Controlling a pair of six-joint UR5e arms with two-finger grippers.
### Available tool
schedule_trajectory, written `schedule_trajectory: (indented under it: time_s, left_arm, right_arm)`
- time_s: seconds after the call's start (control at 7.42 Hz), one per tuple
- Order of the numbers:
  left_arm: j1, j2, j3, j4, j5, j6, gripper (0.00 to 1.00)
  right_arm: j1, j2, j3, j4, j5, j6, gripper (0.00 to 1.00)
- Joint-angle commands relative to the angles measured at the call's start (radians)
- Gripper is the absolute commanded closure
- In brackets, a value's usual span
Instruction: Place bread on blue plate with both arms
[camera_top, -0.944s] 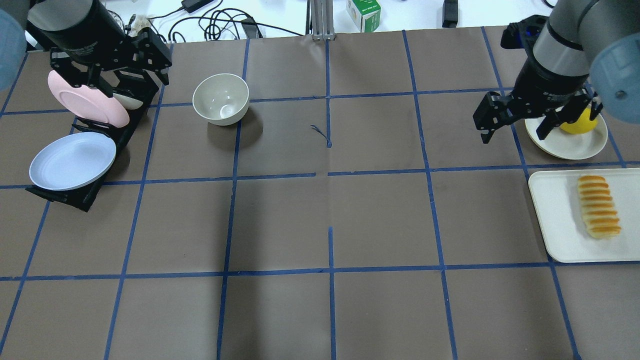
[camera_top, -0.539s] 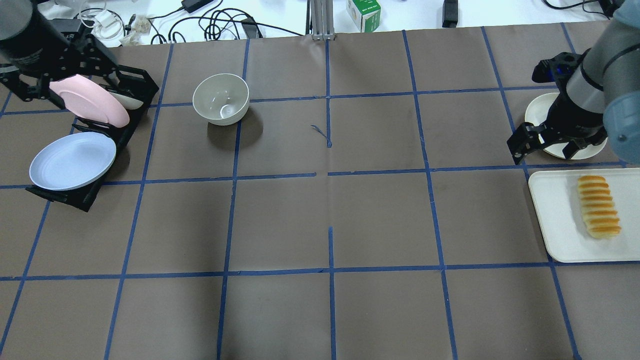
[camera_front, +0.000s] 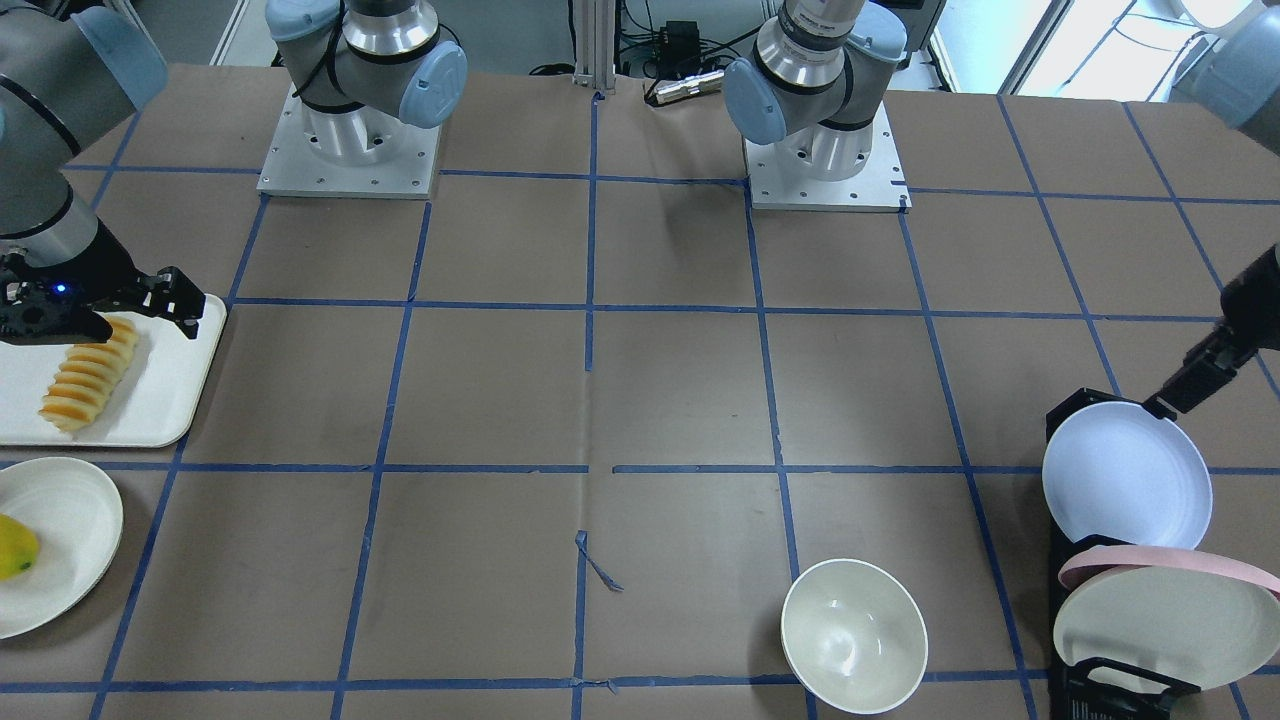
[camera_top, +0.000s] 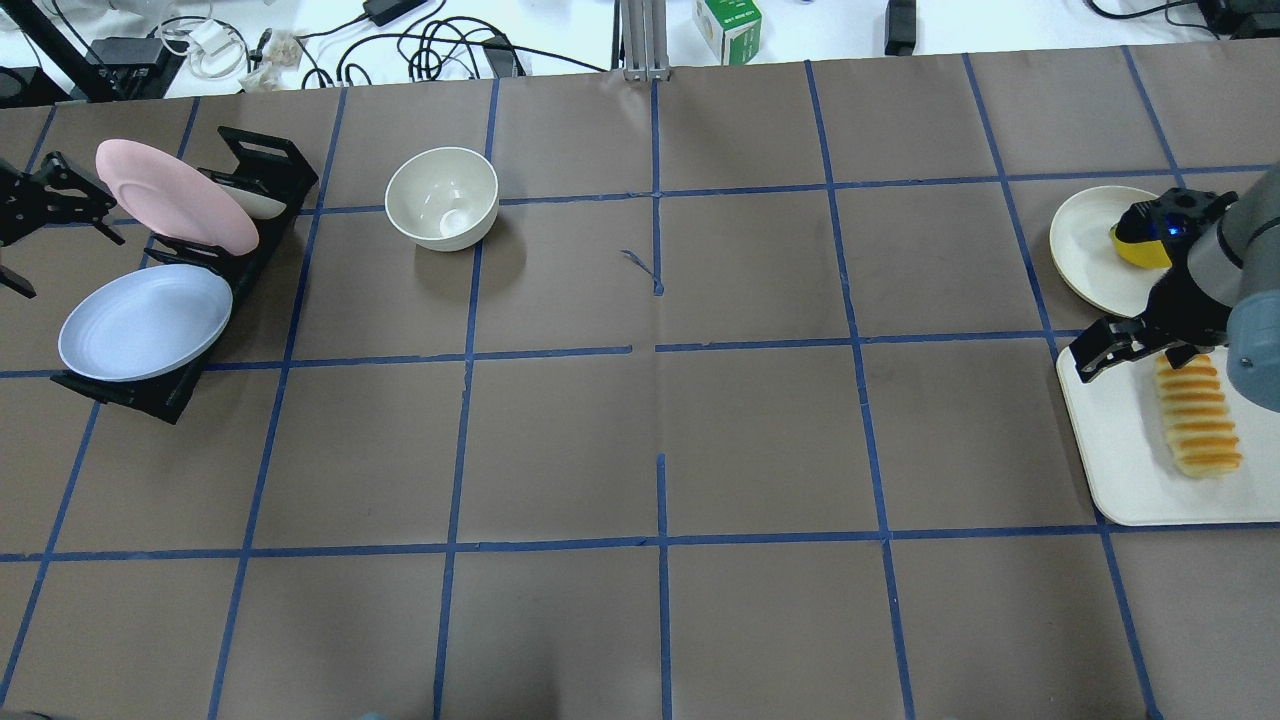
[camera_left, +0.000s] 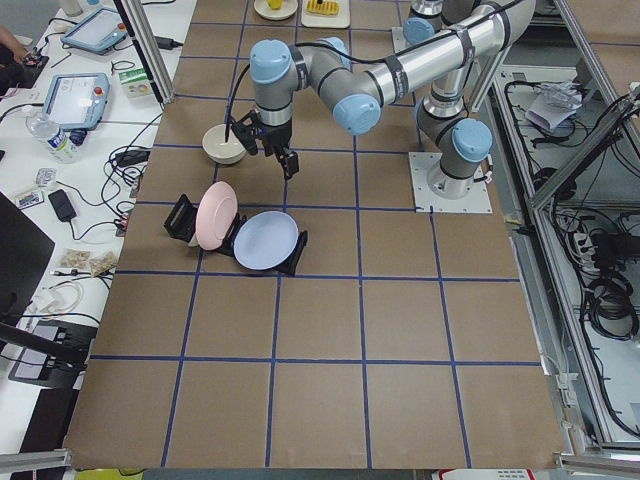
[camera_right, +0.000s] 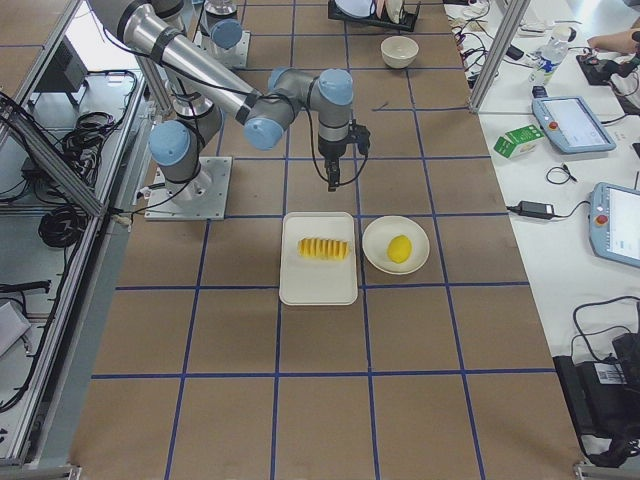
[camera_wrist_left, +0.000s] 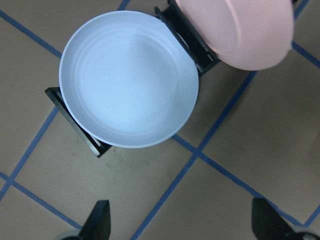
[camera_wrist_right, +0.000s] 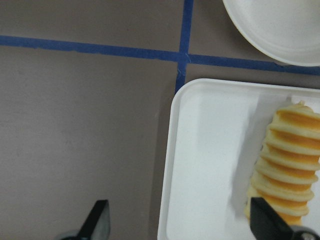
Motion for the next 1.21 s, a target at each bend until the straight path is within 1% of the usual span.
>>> schedule_trajectory:
  time_s: [0.0,0.13,0.27,0.4,0.54,0.67,0.81,0.94,1.08]
  left_arm:
    - [0.122,-0.131,0.004,0.117,-0.008,0.034,0.02]
    - [0.148,-0.174,0.009,0.134,-0.011,0.139,0.06]
    - [0.152,-0.217,0.015,0.213,-0.013,0.198,0.2]
    - [0.168,-0.243,0.014,0.219,-0.016,0.199,0.2]
    - [0.187,-0.258,0.012,0.22,-0.046,0.2,0.24]
    - [0.193,-0.271,0.004,0.228,-0.124,0.203,0.26]
    - [0.195,-0.278,0.004,0.228,-0.126,0.209,0.33]
    - [0.195,-0.283,0.01,0.23,-0.122,0.228,0.48]
    - [0.196,-0.283,0.011,0.23,-0.122,0.275,0.67]
  right_arm:
    - [-0.091,0.054,0.051,-0.134,-0.003,-0.135,0.0]
    - [-0.143,0.08,0.052,-0.156,-0.013,-0.189,0.0]
    - [-0.168,0.105,0.052,-0.18,-0.017,-0.232,0.0]
    - [-0.18,0.132,0.043,-0.193,-0.017,-0.231,0.0]
    - [-0.182,0.166,0.025,-0.22,-0.017,-0.224,0.0]
    - [-0.191,0.2,0.0,-0.231,-0.017,-0.223,0.0]
    - [-0.218,0.233,-0.006,-0.233,-0.014,-0.238,0.0]
    - [-0.235,0.258,-0.006,-0.233,-0.008,-0.24,0.0]
    - [-0.235,0.261,-0.007,-0.233,0.0,-0.225,0.0]
